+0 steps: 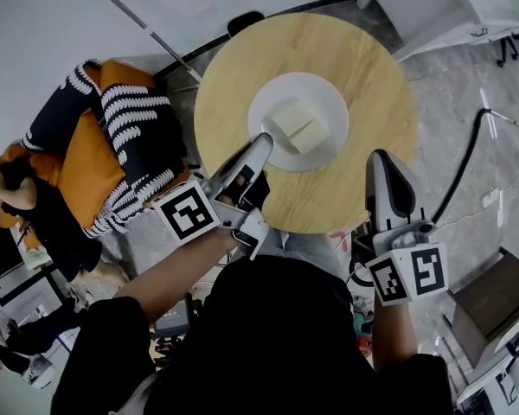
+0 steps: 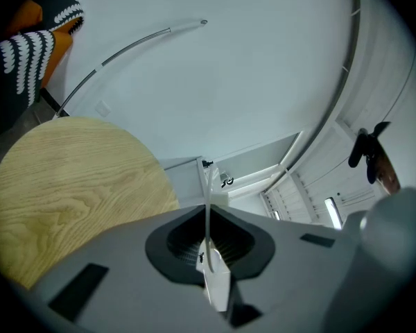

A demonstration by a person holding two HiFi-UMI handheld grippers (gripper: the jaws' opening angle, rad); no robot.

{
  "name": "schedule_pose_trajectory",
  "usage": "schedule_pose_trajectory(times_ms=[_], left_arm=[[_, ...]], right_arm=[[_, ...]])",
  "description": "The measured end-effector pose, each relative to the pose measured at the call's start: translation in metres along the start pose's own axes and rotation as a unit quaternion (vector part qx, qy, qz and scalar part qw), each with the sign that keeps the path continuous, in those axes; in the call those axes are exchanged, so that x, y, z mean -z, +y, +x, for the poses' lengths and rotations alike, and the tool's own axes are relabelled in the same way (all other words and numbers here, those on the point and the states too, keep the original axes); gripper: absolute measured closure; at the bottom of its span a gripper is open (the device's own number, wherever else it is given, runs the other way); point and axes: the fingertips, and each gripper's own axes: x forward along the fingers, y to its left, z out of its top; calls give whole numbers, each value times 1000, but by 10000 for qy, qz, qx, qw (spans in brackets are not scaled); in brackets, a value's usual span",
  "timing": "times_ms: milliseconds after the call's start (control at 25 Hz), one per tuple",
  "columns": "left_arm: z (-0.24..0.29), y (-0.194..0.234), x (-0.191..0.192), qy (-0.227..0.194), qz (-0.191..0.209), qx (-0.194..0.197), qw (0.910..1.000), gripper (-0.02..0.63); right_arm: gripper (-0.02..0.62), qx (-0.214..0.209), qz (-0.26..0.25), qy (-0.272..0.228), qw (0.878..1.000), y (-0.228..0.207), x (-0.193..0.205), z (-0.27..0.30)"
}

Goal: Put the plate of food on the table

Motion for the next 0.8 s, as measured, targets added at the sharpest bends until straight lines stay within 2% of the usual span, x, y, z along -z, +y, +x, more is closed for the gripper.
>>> schedule_pose_trajectory(times_ms=[400,520,680,800], left_arm=[[-2,44,23,174,-331,-389,9985,590],[3,62,29,263,-250,-550,9978,589],[35,82,45,367,-276,-673,9967,589],[53,95,52,507,-47,-690,9963,589]], right_arm=[[588,75,90,247,9996,-1,28,-4],[588,84,129,335,9993,-8,40,1],[588,43,153,477,9987,-40,51,10],[588,38,201,561,9982,-55,62,16]])
